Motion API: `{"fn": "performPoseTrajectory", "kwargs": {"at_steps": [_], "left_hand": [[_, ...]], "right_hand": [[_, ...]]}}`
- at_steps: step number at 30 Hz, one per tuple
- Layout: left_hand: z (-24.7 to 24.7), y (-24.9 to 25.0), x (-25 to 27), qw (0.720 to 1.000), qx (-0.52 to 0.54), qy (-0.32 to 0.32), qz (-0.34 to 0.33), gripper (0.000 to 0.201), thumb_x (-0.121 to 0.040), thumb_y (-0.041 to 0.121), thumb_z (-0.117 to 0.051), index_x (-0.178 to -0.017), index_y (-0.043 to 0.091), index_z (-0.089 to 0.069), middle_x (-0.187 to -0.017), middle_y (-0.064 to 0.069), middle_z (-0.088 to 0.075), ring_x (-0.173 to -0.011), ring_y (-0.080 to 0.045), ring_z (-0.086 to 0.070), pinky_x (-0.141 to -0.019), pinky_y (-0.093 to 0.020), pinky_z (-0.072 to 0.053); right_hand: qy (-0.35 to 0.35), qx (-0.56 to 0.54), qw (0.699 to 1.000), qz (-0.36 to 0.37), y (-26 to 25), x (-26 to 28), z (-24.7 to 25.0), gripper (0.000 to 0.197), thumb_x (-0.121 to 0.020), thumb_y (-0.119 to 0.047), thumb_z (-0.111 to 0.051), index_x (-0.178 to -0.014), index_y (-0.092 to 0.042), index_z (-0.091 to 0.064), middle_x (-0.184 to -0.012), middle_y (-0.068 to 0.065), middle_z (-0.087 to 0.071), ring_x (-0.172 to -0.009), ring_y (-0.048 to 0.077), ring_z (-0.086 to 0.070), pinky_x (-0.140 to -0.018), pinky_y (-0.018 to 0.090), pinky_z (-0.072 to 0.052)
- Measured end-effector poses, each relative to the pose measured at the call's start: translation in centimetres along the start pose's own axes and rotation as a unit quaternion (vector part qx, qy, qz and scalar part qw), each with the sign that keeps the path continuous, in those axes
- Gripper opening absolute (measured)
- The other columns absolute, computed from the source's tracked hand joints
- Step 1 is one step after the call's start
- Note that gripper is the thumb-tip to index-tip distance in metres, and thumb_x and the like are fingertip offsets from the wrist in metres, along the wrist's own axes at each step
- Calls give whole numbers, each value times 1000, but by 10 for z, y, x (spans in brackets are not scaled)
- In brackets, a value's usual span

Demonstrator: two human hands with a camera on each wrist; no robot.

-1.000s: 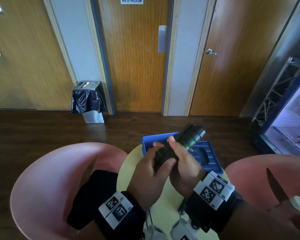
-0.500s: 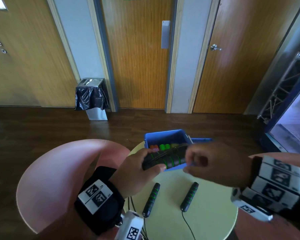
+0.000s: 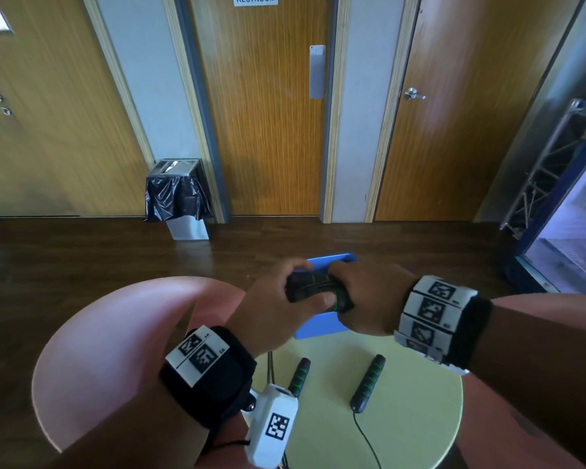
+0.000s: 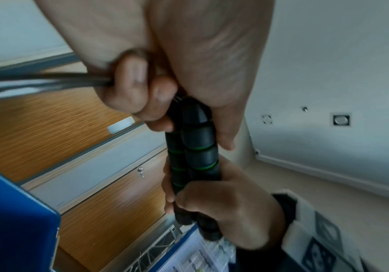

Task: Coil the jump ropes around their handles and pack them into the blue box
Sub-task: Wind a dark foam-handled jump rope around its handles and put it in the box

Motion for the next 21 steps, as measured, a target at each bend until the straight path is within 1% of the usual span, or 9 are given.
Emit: {"fn": "performPoseTrajectory", "kwargs": {"at_steps": [2, 3, 5, 10, 12, 14, 18, 20, 21], "left_hand": [[4, -2, -3, 994, 94, 46, 36, 21, -92, 30, -66, -109, 22, -59, -86, 0, -62, -56, 3, -61, -50, -11, -45], [5, -3, -4, 987, 137, 53, 58, 12, -99, 28, -55, -100, 17, -58, -79, -3, -57, -48, 2, -57, -45, -10, -42], [3, -11, -4, 974, 203, 57, 84, 28, -105, 25, -40, -81, 15, -51, -66, -1, -47, -39, 1, -50, -42, -9, -38], [-6, -7, 1, 963, 237, 60, 116, 37, -107, 18, -36, -72, 13, -45, -40, 11, -50, -34, 3, -47, -38, -9, -36], [-6, -8, -1, 960, 232, 75, 138, 39, -106, 25, -38, -72, 11, -50, -43, 9, -51, -33, -1, -45, -37, -12, -34], [-4, -12, -4, 961, 213, 85, 158, 39, -104, 30, -42, -76, 9, -58, -53, -4, -51, -39, -13, -41, -41, -19, -28], [-13, 0, 5, 976, 196, 66, 71, 30, -102, 11, -44, -76, -2, -50, -58, -6, -41, -48, -14, -33, -44, -23, -26], [-21, 5, 10, 978, 194, 68, 24, 26, -100, 16, -52, -81, -2, -54, -58, -4, -41, -48, -13, -33, -45, -22, -27], [-25, 7, 10, 979, 191, 72, 9, 23, -96, 22, -55, -81, 5, -59, -58, -3, -43, -48, -14, -33, -45, -23, -27]], "right_hand": [[12, -60, 998, -16, 1, -2, -6, 18, -79, -27, -57, -91, -30, -44, -76, -5, -59, -67, 13, -59, -60, 33, -50], [20, -85, 996, -22, 1, -2, -8, 18, -79, -29, -58, -90, -31, -45, -74, -6, -59, -65, 12, -59, -57, 31, -47], [42, -120, 991, -39, 2, -2, -11, 15, -80, -33, -59, -88, -32, -47, -73, -6, -59, -65, 10, -59, -56, 26, -42], [68, -146, 985, -68, 0, 5, -15, 15, -84, -34, -60, -88, -32, -46, -75, -6, -59, -68, 9, -58, -56, 25, -39], [72, -147, 983, -82, 1, 8, -16, 13, -85, -34, -58, -88, -31, -46, -77, -6, -60, -68, 9, -57, -56, 26, -39], [74, -153, 981, -97, 3, 11, -17, 11, -85, -32, -57, -91, -29, -48, -79, -5, -60, -69, 11, -58, -56, 26, -39], [75, -278, 950, -123, 10, 14, -22, 10, -81, -22, -60, -86, -21, -52, -73, -1, -57, -63, 17, -55, -54, 27, -38], [64, -400, 906, -126, 9, 18, -24, 9, -77, -15, -60, -77, -15, -51, -62, -1, -49, -57, 18, -47, -54, 26, -36], [53, -455, 880, -128, 9, 21, -25, 10, -77, -11, -59, -72, -13, -51, -58, 1, -47, -55, 19, -45, -54, 26, -36]]}}
Point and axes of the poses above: each hand's wrist, its own x-axis away from the middle knuckle, its own z-axis out of the back of the hand, y = z × x, the point moved 5 cm from there along -x, towards the middle knuckle
